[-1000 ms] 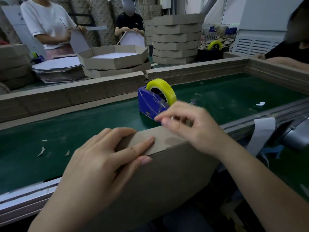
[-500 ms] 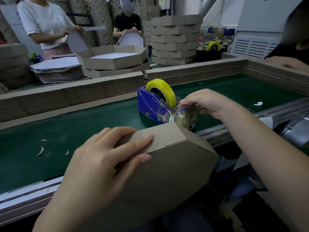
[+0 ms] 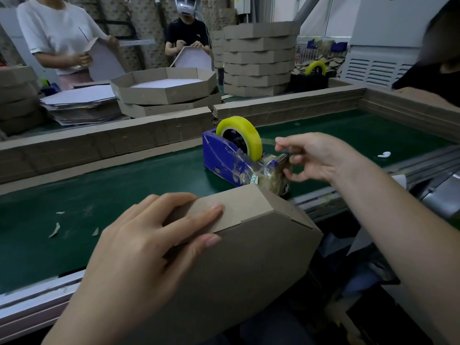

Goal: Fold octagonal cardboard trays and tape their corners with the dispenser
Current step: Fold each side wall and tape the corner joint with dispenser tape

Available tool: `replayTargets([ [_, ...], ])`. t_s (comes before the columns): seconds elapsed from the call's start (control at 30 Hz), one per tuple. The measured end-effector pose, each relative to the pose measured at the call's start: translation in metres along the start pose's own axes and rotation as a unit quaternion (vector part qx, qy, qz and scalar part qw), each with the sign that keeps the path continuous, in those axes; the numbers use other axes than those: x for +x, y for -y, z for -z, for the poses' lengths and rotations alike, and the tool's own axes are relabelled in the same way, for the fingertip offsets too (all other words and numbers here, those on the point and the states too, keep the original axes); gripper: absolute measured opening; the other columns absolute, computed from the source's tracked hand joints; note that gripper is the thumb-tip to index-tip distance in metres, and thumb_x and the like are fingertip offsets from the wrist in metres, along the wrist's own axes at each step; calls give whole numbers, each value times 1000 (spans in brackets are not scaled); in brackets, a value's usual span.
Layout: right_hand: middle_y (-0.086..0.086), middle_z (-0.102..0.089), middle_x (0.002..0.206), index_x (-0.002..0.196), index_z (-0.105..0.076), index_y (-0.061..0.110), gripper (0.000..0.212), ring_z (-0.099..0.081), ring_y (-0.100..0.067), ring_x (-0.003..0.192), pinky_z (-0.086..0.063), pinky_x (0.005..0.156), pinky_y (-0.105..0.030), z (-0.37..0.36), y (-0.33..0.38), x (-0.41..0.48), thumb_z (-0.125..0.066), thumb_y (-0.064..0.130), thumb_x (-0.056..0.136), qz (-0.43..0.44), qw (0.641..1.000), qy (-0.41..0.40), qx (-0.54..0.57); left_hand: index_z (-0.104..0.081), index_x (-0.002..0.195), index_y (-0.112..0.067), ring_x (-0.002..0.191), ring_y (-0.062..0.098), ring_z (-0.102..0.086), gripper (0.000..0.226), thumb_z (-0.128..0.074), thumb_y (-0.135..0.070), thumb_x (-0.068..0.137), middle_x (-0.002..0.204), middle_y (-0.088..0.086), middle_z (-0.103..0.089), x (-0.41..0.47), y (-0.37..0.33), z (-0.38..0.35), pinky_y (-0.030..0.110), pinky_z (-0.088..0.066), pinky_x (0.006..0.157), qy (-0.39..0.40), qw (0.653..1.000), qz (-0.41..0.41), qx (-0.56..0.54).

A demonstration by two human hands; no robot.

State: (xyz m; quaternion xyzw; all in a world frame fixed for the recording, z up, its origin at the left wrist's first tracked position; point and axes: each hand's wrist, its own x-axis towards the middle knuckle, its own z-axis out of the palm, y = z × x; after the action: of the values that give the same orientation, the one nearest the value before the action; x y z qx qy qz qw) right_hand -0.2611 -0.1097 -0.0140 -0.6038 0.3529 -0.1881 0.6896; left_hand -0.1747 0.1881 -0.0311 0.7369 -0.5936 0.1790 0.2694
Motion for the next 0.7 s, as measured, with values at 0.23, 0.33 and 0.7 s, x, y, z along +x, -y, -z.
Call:
replayTargets([
  [0.23,7,-56,55,60,-65,13,27,-46,-5,53,-47,65,-32,1,-27,0,-64,12,87,115,988,-15,107,-69,119,-30,88,25,-64,37,-49,-46,92,110,-2,-66,1,5,-1,42,-53,67,2,1000,3,-3],
  [0.33,5,-53,54,55,-65,15,33,-47,-4,53,-46,67,-34,4,-34,0,-62,11,87,130,982,-6,134,-69,120,-31,88,25,-64,37,-49,-47,92,111,-2,-65,1,6,-1,42,-53,67,3,1000,4,-4],
  [0.7,8,-50,50,41,-59,19,49,-48,-4,53,-42,70,-36,5,-32,6,-56,10,89,99,973,14,208,-68,119,-33,88,22,-63,36,-49,-47,92,111,-5,-65,2,3,-3,41,-53,68,0,1000,-1,-7],
])
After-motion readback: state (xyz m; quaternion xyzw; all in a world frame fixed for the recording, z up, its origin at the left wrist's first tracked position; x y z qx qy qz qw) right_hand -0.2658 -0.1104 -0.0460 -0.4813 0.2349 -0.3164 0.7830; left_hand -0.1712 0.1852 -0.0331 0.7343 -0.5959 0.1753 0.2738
